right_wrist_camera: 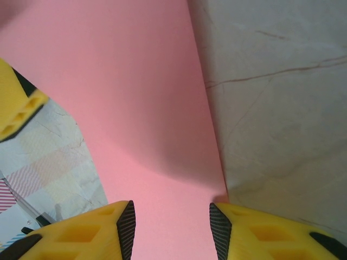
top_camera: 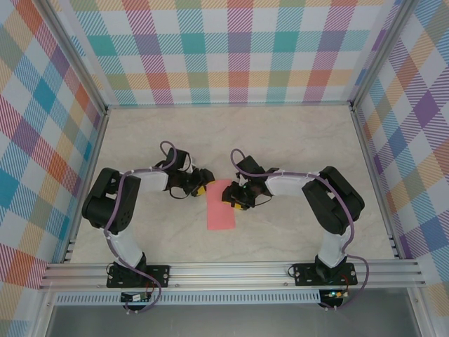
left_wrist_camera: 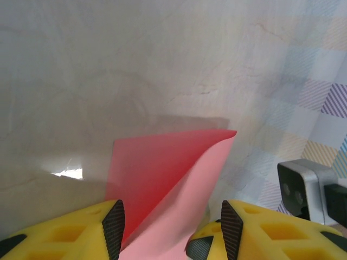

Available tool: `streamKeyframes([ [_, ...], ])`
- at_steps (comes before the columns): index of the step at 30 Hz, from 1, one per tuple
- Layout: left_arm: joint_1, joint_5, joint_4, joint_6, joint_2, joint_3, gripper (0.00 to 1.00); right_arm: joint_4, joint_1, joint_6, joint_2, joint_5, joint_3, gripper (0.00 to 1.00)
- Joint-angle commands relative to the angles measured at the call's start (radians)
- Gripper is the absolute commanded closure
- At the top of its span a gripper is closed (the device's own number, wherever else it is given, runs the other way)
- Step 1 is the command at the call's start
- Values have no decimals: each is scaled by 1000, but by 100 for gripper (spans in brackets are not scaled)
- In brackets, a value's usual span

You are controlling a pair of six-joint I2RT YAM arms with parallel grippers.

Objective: Fold a paper plane with a square sheet of paper (pick it up from the middle)
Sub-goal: Fold the triangle a second time at the center of the table.

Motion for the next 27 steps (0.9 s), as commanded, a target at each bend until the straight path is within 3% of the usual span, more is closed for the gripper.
streamKeyframes([
  [1,-21,39,41,-35,-52,-45,48,-84,1,20,48,61,-51,55],
  [12,-26,119,94,-74,-138,-163,48,-17,1,52,29,39,-66,53],
  [18,-31,165,209,-160,-194,-238,47,26,1,69,10,34,-84,52],
  [27,-44,162,185,-132,-190,-248,46,54,1,79,10,19,-88,52],
])
